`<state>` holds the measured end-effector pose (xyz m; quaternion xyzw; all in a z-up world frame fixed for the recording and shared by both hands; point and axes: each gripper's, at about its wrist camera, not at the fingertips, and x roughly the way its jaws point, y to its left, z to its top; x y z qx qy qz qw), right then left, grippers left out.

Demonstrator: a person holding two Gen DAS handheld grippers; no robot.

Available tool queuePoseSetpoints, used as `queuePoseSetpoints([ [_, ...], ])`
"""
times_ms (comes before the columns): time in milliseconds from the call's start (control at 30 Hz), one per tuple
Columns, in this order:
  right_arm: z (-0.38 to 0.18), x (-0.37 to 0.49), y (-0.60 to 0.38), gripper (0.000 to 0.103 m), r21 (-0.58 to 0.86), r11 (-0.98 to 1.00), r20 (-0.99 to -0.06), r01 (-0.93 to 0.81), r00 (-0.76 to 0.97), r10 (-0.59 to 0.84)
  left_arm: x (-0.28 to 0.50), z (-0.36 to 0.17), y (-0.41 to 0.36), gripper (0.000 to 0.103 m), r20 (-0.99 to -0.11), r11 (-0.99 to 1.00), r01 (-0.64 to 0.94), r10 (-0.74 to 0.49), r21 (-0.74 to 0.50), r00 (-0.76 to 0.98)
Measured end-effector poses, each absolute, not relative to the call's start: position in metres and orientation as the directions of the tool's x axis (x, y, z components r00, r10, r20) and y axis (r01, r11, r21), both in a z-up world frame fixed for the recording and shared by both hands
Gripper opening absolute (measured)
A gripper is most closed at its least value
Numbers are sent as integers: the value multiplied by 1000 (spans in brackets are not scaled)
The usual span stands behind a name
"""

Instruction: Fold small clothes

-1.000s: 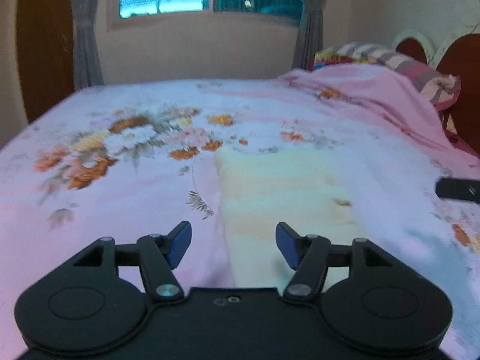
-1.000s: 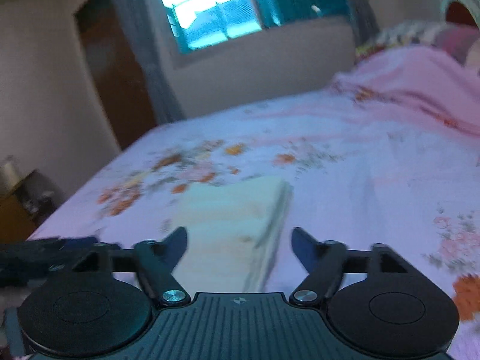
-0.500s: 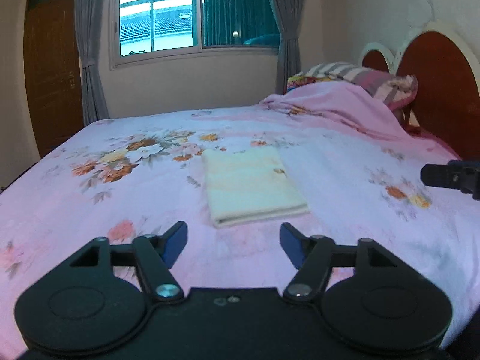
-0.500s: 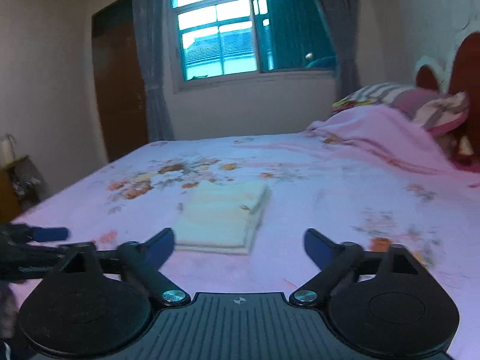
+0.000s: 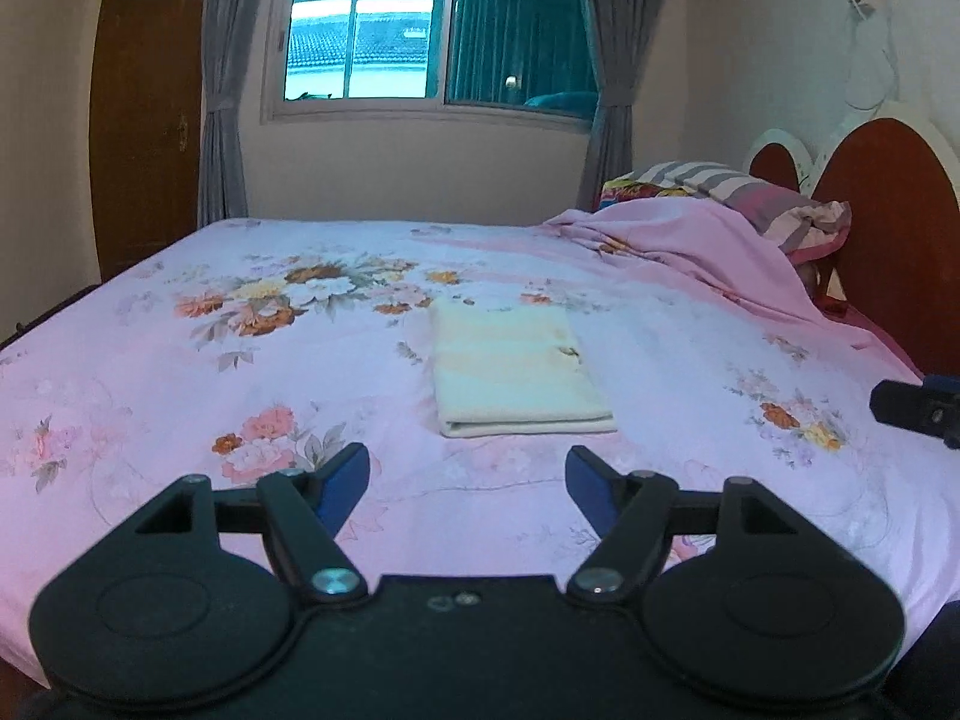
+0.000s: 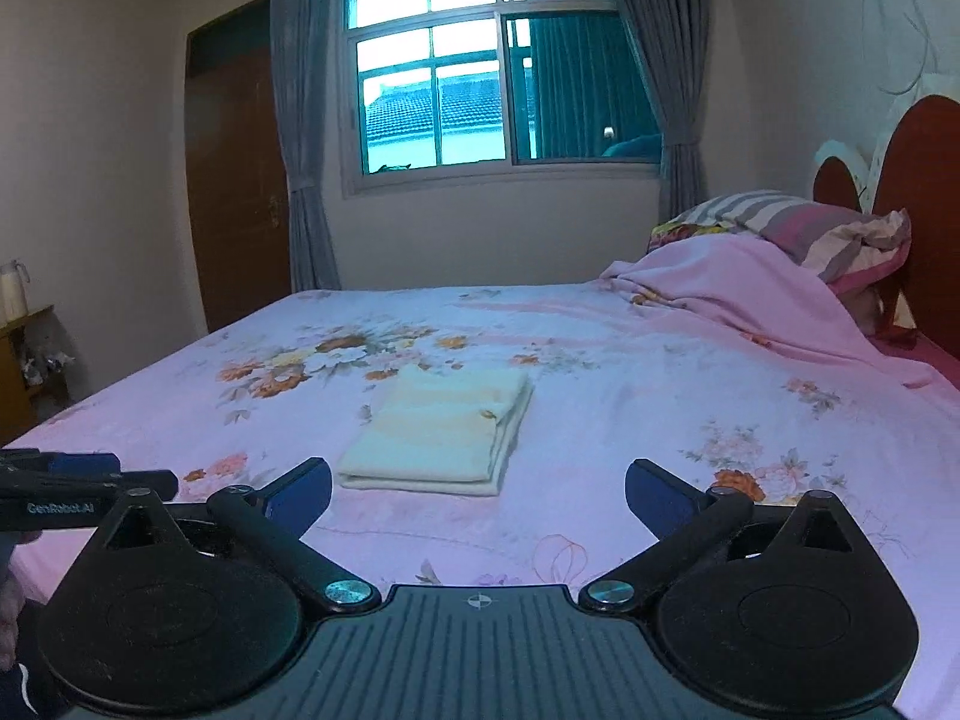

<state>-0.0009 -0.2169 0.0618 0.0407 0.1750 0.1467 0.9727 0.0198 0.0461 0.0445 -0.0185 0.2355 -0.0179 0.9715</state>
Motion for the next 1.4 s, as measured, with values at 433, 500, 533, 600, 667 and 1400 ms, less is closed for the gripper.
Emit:
queuePoseSetpoints([
  [433,63,-13,-219,103,129,953,-312,-273,901,300,7,52,44,71,-414,997,45,-65,-58,908],
  [500,64,-14,-219,103,134,953,-310,-270,902,299,7,54,44,71,-409,997,46,-66,-58,910],
  [533,64,-14,-219,103,136,953,-308,-272,902,302,6,54,44,71,-408,997,47,-67,-59,911],
  [600,65,-14,-219,103,135,952,-309,-274,901,303,6,55,43,71,-405,997,48,-69,-61,912],
  [667,65,-14,-220,103,139,950,-306,-279,900,310,6,55,42,71,-405,997,53,-73,-60,911],
  [1400,63,-10,-221,103,145,950,-315,-277,897,310,9,53,39,71,-407,996,77,-92,-53,909],
])
